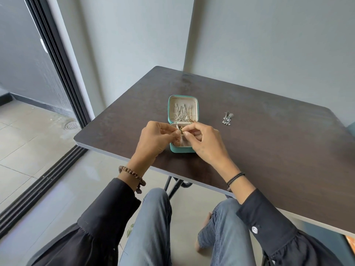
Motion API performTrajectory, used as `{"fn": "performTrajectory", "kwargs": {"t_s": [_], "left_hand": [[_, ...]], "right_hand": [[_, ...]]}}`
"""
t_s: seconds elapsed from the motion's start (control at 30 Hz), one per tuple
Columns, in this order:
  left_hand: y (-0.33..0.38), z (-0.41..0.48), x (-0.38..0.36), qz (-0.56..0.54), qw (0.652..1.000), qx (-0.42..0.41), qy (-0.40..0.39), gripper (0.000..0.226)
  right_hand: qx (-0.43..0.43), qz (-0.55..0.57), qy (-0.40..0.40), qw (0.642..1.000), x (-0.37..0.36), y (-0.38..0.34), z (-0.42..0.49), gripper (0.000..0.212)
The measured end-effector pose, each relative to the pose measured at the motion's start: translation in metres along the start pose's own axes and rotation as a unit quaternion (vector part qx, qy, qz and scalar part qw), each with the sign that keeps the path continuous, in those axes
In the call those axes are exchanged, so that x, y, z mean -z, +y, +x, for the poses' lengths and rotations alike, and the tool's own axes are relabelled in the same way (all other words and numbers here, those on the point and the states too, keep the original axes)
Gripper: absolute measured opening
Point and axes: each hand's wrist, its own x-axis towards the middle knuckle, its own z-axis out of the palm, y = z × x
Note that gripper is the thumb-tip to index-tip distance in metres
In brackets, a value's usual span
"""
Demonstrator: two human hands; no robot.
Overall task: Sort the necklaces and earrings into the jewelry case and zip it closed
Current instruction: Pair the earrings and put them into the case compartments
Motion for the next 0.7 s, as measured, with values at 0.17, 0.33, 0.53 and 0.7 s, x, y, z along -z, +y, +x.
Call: {"fn": "performTrajectory", "kwargs": {"t_s": [0.17, 0.33, 0.53, 0.7], "left_hand": [[0.002, -0.004, -0.004, 0.082, 0.996, -0.03, 0.027, 0.01], [-0.001, -0.006, -0.004, 0.145, 0.986, -0.049, 0.069, 0.01], [-0.005, -0.008, 0.005, 0.13, 0.989, -0.057, 0.03, 0.014], [-0.003, -0.011, 0.006, 0.137, 0.988, -0.07, 0.023, 0.016]], "right_hand": [[-0.002, 0.014, -0.007, 1.0, 0.001, -0.003, -0.002, 0.011], [0.008, 0.006, -0.004, 1.0, 0.001, -0.002, -0.005, 0.01], [0.01, -0.018, -0.02, 1.0, -0.002, 0.0, -0.005, 0.009], [0.033, -0.037, -0.03, 0.998, -0.003, -0.004, -0.001, 0.01]]}}
